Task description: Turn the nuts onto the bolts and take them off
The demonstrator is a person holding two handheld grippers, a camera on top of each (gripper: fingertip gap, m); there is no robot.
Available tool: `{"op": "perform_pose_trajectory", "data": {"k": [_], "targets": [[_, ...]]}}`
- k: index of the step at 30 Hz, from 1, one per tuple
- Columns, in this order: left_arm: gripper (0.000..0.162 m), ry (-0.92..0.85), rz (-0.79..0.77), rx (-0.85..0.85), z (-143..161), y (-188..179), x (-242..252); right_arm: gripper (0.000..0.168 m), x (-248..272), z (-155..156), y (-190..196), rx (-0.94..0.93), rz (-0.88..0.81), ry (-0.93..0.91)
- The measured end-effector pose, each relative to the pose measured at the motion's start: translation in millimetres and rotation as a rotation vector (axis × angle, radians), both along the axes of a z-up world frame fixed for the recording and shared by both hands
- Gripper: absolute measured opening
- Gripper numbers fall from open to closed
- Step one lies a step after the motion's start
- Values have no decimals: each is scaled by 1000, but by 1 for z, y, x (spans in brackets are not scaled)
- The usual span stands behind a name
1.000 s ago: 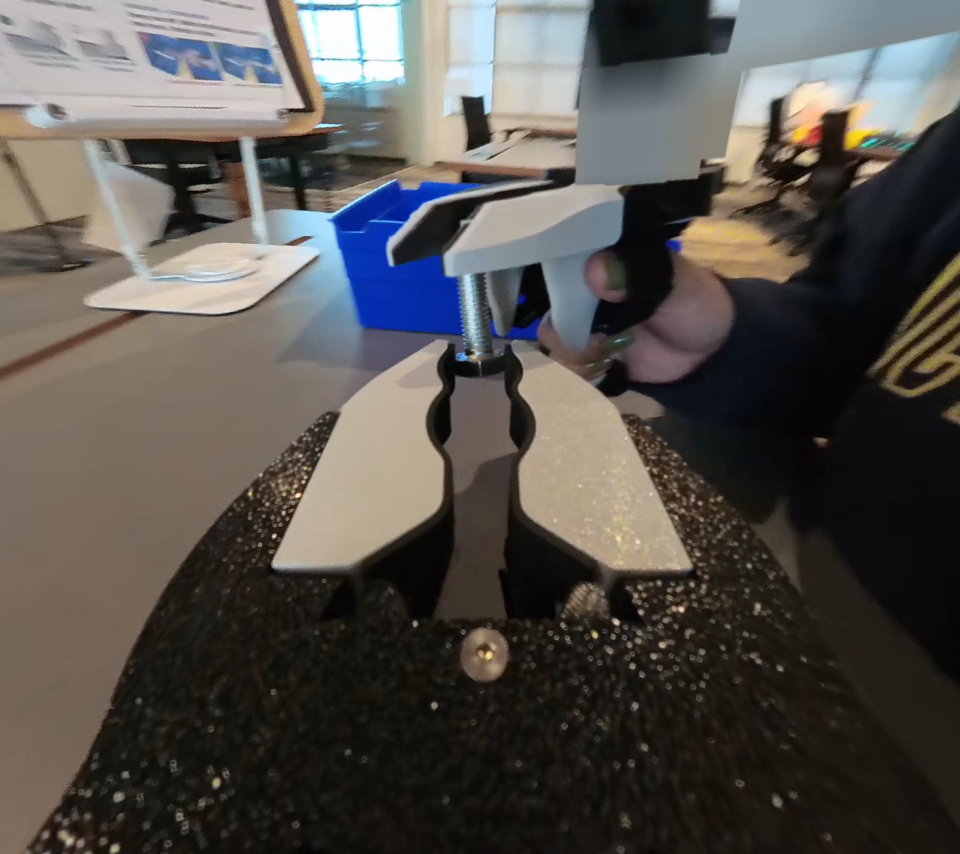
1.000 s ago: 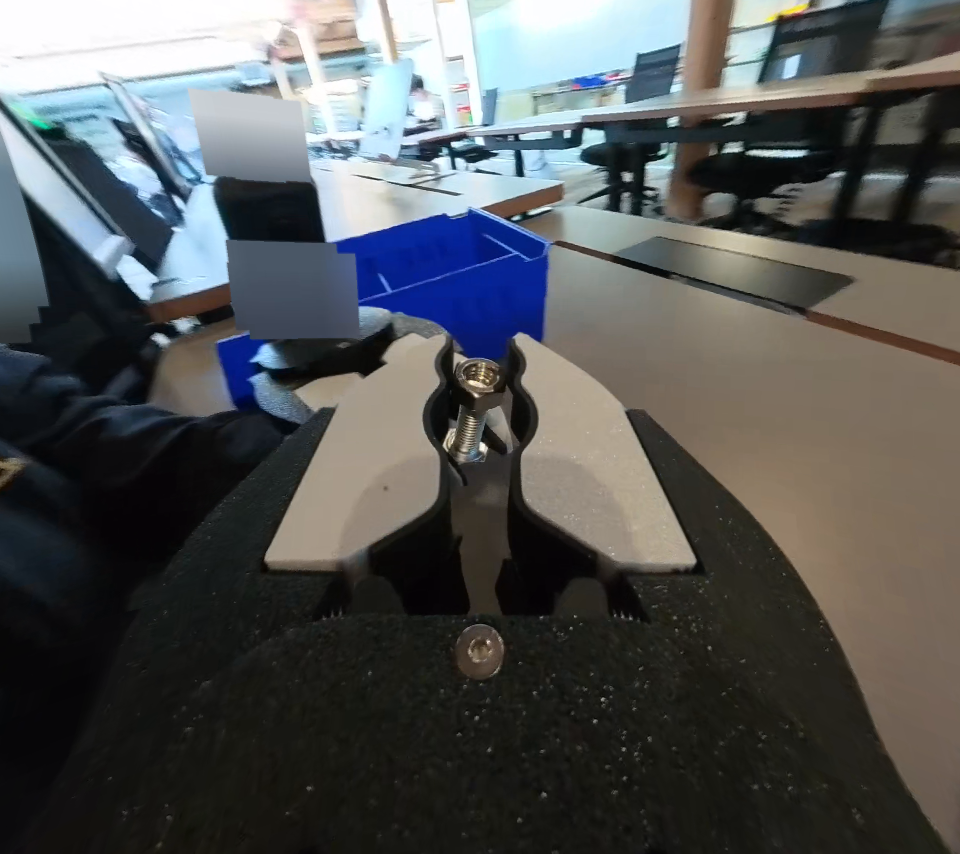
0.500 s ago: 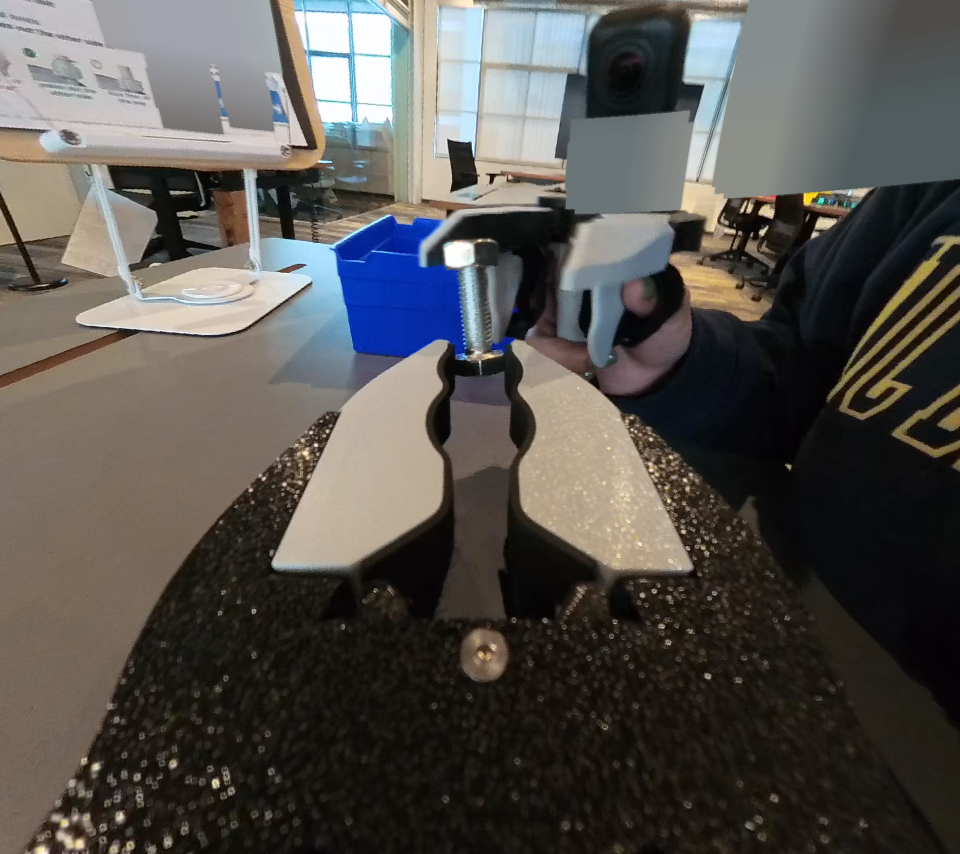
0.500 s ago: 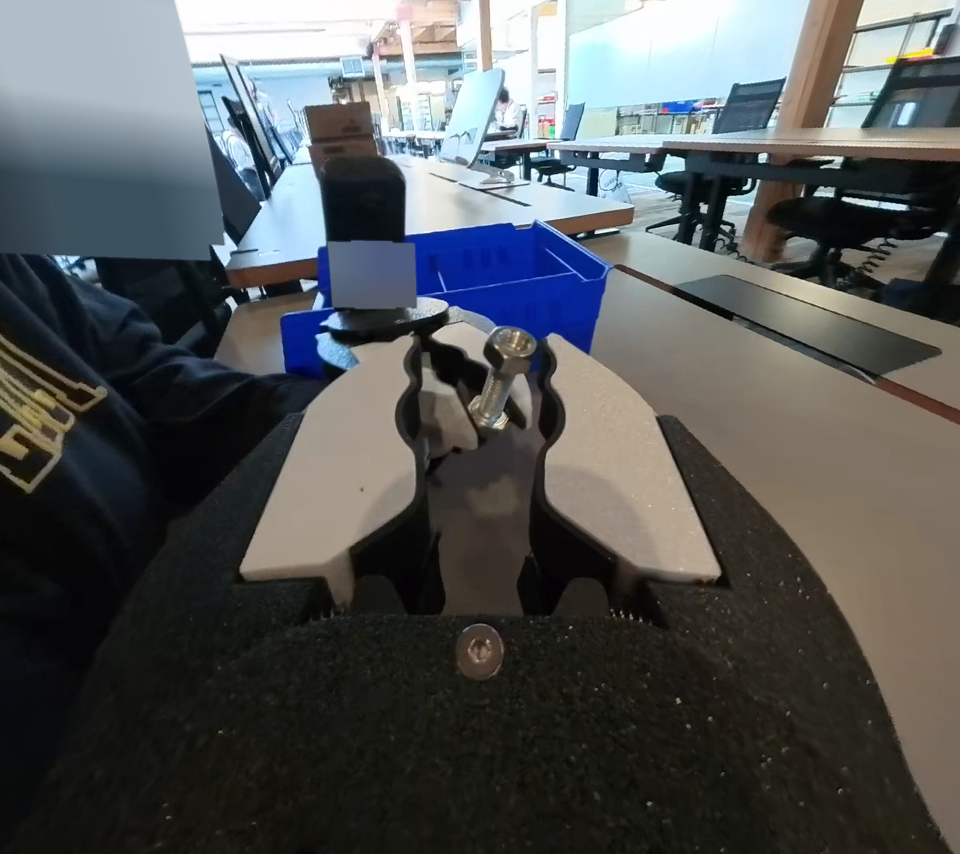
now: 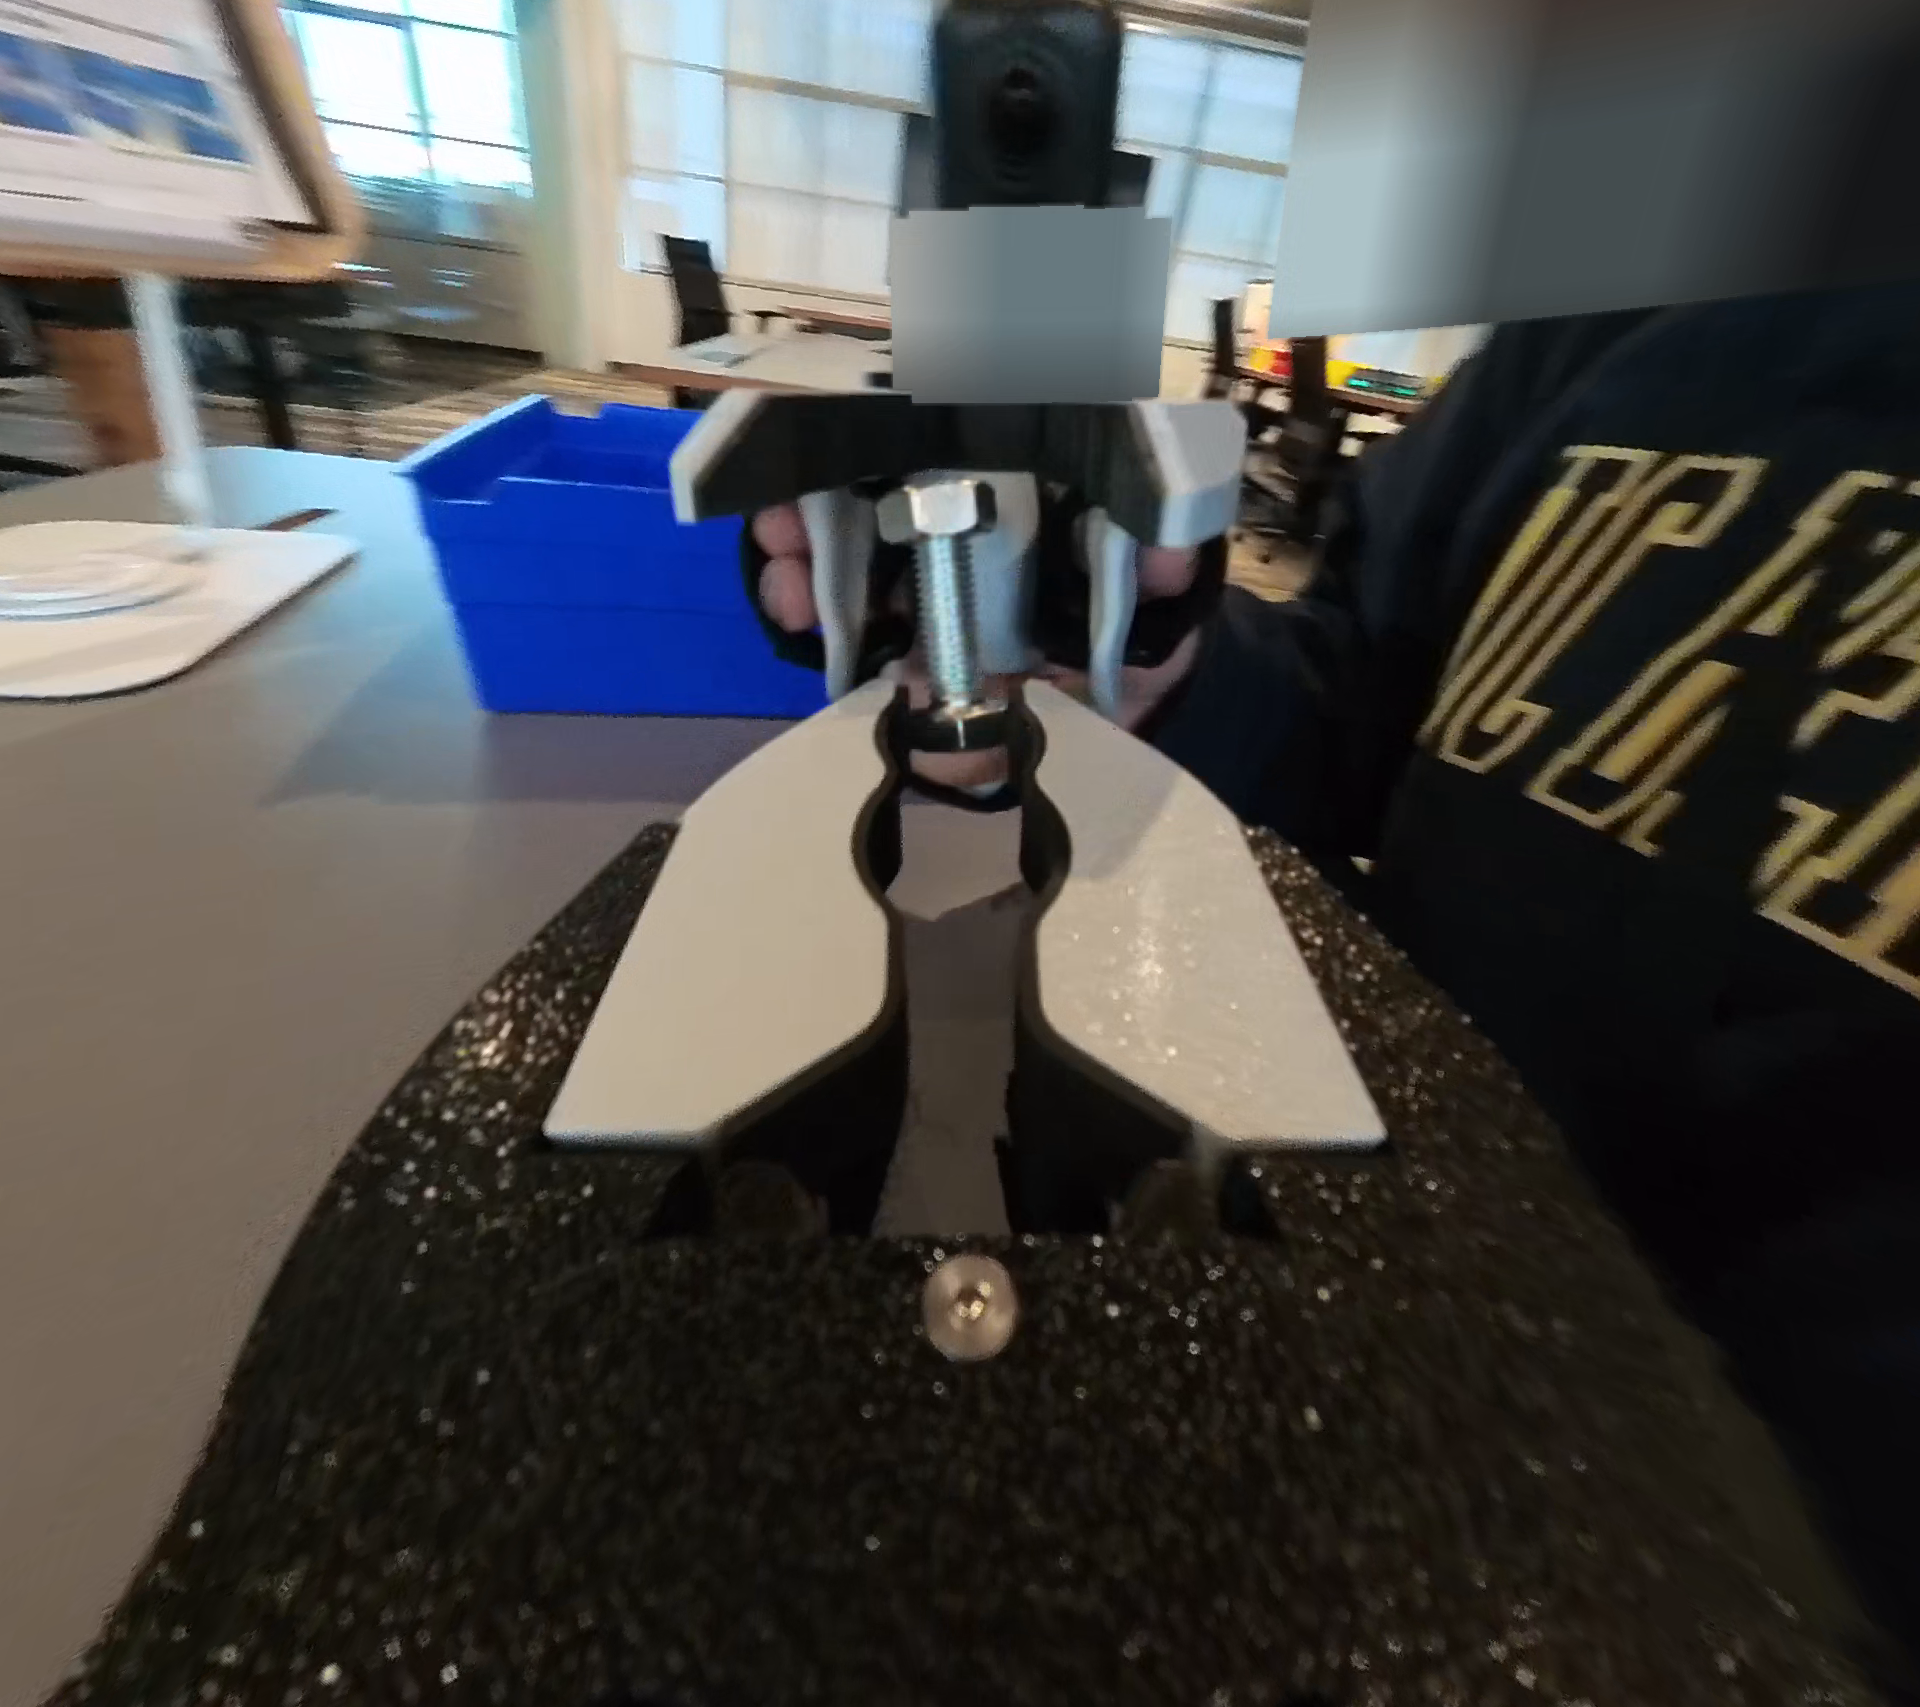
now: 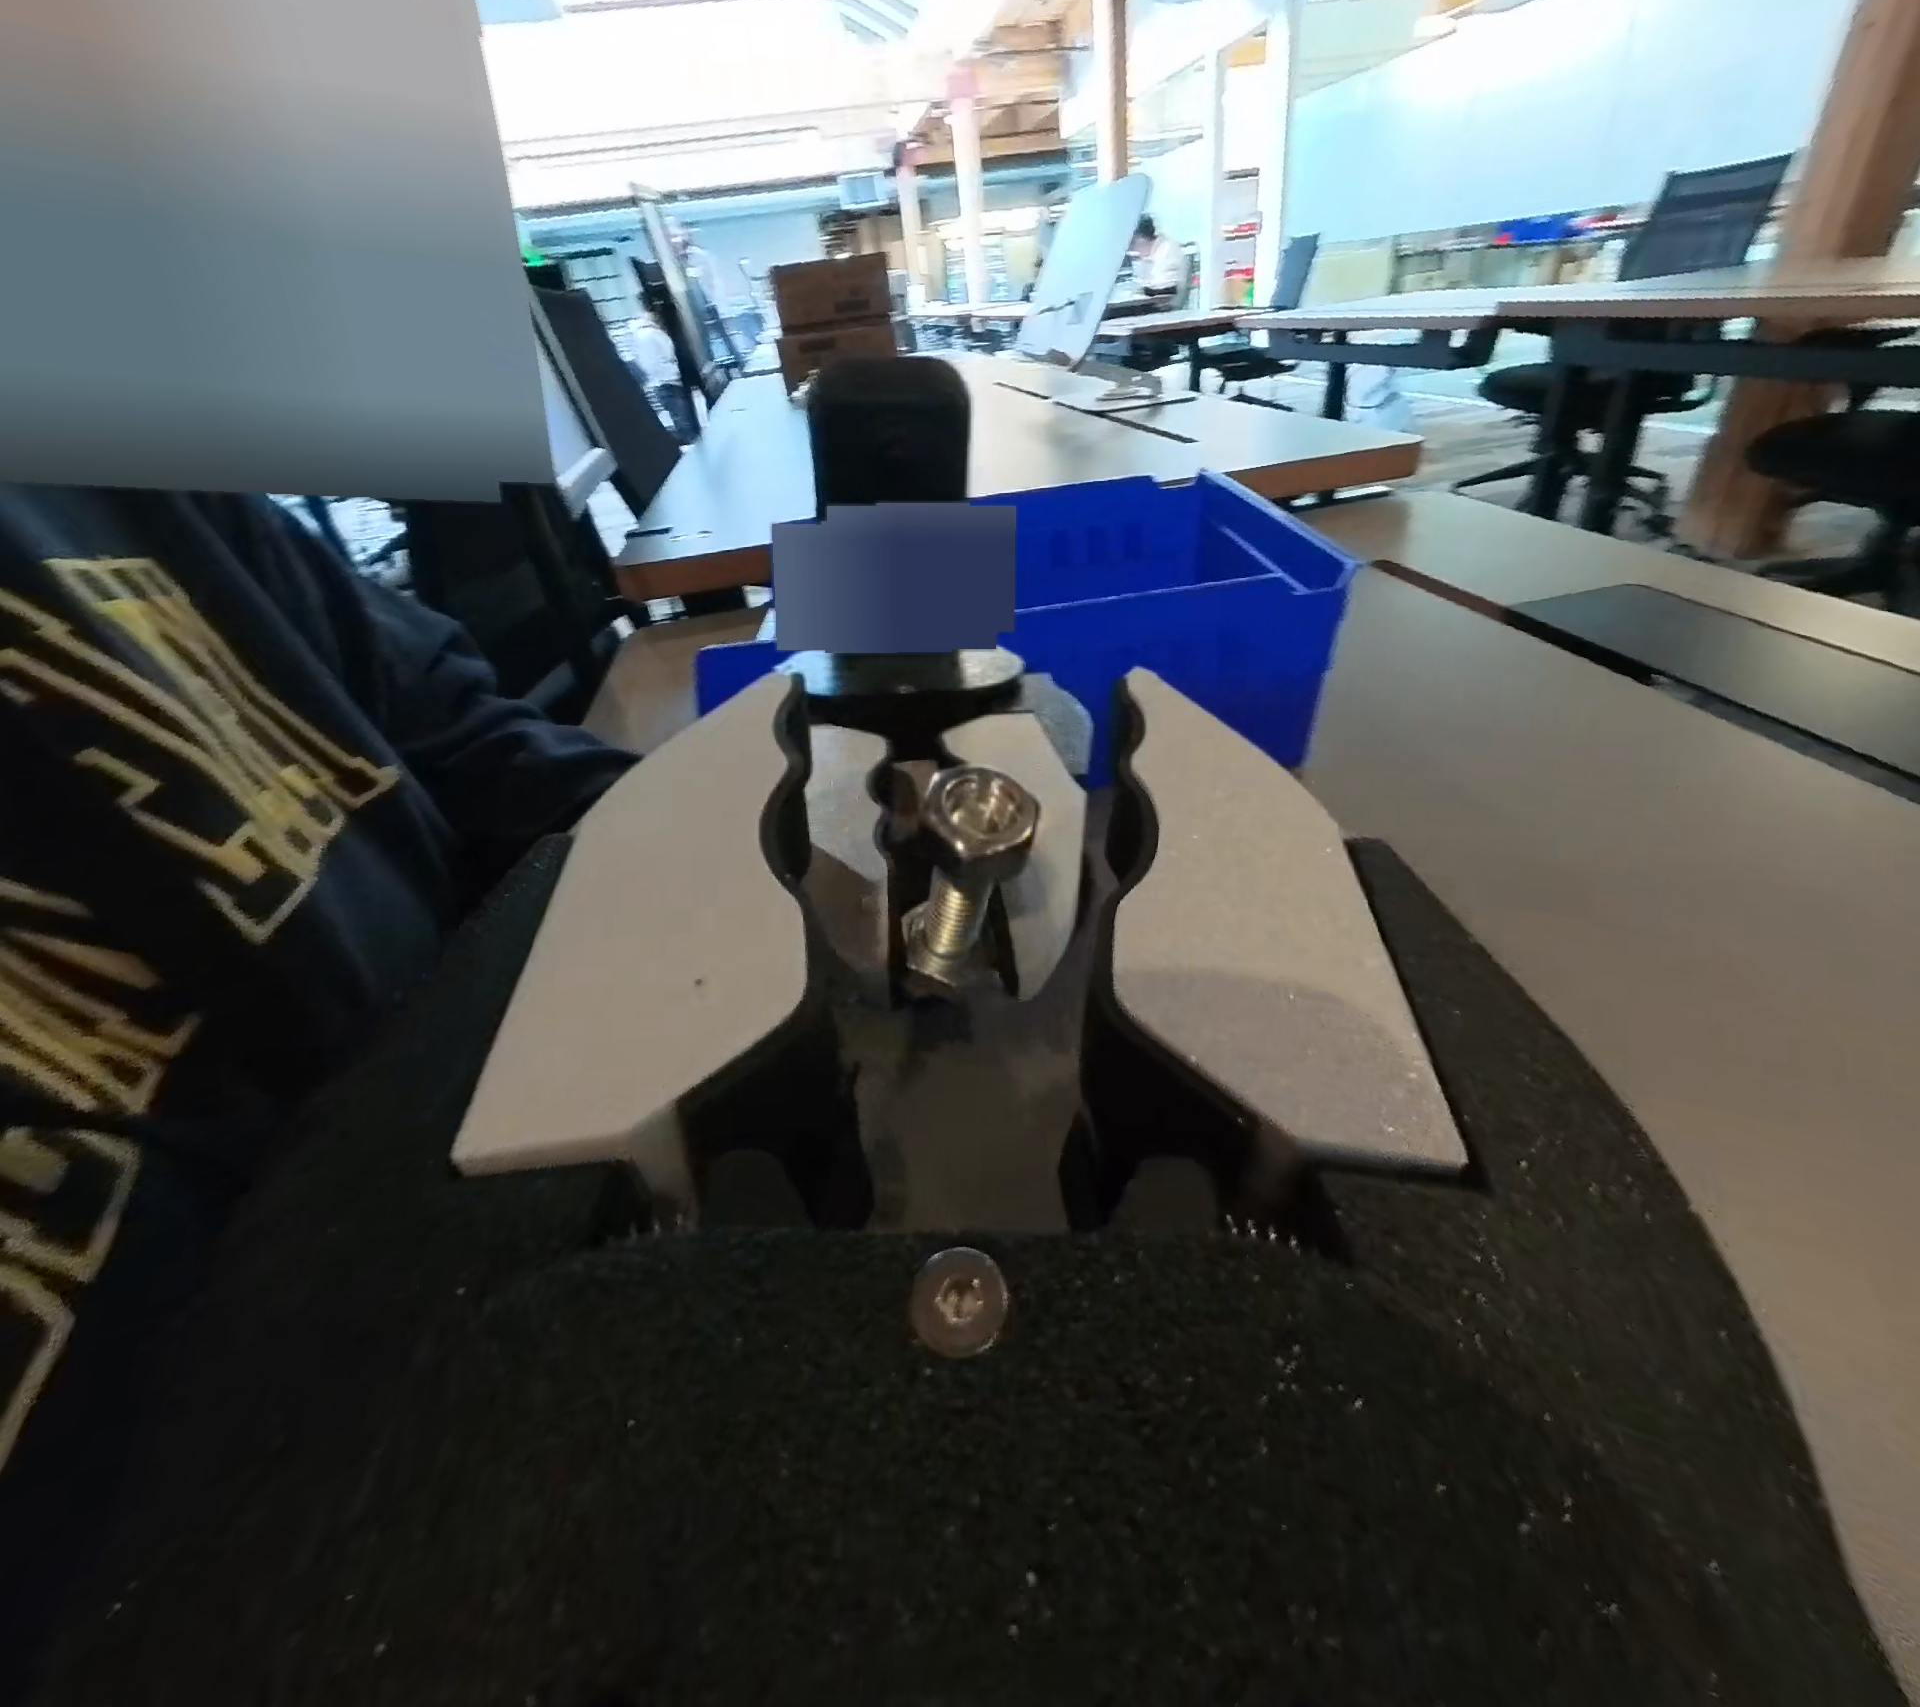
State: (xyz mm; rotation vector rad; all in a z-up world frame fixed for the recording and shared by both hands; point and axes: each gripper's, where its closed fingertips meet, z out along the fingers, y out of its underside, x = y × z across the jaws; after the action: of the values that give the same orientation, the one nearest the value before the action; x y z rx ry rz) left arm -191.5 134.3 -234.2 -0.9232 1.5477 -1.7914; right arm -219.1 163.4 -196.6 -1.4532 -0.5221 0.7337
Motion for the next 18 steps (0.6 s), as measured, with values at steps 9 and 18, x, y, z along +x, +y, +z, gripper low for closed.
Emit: {"op": "perform_pose_trajectory", "data": {"k": [9, 18], "targets": [[17, -49, 65, -70, 11, 19, -3, 54, 1, 1, -1, 6, 35, -1], [17, -17, -36, -82, 6, 5, -5, 59, 4, 3, 0, 13, 38, 43]]}}
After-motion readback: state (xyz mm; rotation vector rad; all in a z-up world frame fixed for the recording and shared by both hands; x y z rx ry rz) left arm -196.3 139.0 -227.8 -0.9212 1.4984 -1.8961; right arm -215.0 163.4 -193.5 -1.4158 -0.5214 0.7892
